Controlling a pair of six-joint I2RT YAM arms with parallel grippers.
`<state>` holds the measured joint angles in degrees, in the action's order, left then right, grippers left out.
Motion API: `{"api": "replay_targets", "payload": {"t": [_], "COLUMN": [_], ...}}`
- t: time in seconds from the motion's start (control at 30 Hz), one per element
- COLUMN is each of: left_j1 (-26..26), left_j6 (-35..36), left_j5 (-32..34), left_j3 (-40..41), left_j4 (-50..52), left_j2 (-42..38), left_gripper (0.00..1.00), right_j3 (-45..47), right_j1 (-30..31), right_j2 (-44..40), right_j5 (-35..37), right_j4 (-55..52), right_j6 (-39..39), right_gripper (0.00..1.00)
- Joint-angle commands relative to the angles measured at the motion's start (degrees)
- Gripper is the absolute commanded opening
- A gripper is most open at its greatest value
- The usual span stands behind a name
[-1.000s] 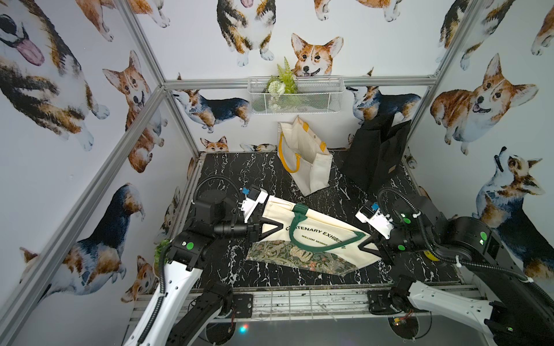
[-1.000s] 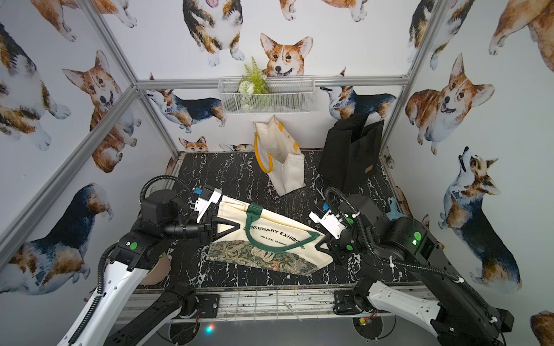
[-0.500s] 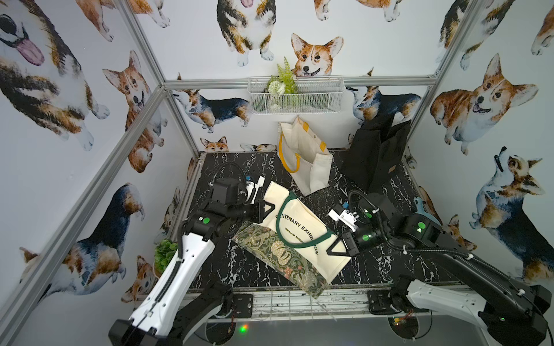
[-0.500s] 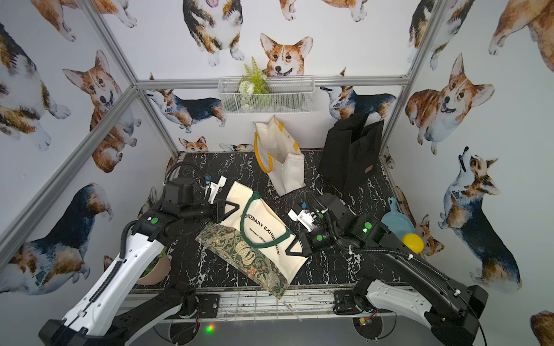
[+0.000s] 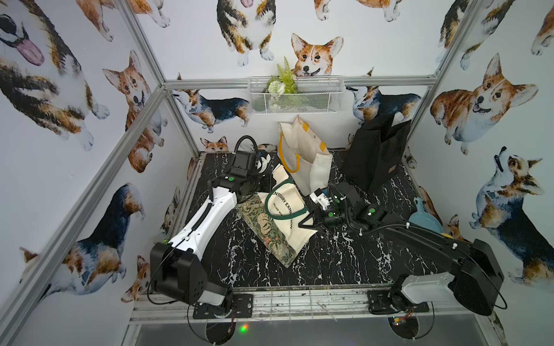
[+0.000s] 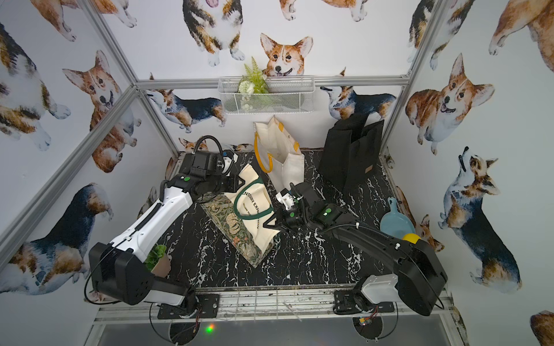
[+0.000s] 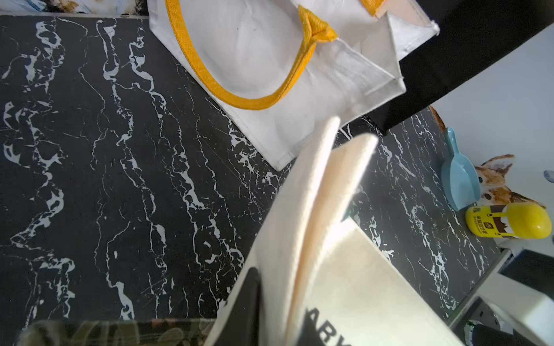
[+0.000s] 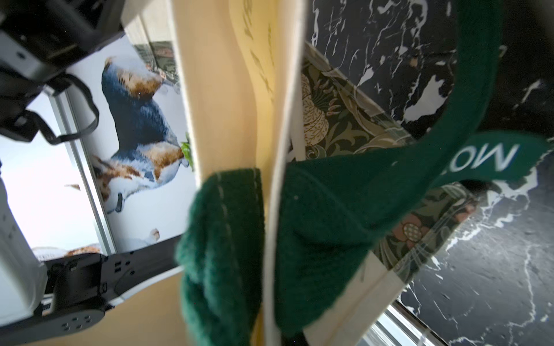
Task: Put away the canvas bag
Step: Press the canvas bag at the center of the board.
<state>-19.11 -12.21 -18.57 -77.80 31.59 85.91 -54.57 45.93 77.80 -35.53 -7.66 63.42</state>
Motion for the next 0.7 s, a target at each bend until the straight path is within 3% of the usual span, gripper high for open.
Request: {"api": "replay_targets", "payload": {"t": [0.0, 0.27, 0.37, 0.53, 0.67], "left_j1": [2.8, 9.7, 9.7, 8.8, 2.9], "left_j6": [-1.5, 0.0, 0.3, -1.5, -0.5], "left_j5": [2.1, 3.9, 1.0, -7.4, -8.5], "left_j3": [-2.4, 0.9, 3.4, 10.5, 16.7], "left_j4": [0.2, 4.1, 5.2, 5.2, 4.8], "left_j2": [2.0, -8.2, -14.1, -25.2, -31.1], "left_gripper": [0.64, 0.70, 0.69, 0.66, 0.67], "right_j3": [1.8, 5.4, 4.3, 4.5, 3.2], "right_j1": [-1.6, -3.4, -3.4, -3.3, -2.3], "right_j2": [2.8, 7.3, 7.8, 8.4, 9.2], "right_j5": [8.3, 6.2, 4.4, 6.7, 7.4], "right_j4": [11.7, 24.5, 28.7, 40.6, 35.3], "right_j6": [10.3, 21.2, 24.2, 35.7, 37.4], "right_gripper": [0.00, 0.00, 0.00, 0.00, 0.00]}}
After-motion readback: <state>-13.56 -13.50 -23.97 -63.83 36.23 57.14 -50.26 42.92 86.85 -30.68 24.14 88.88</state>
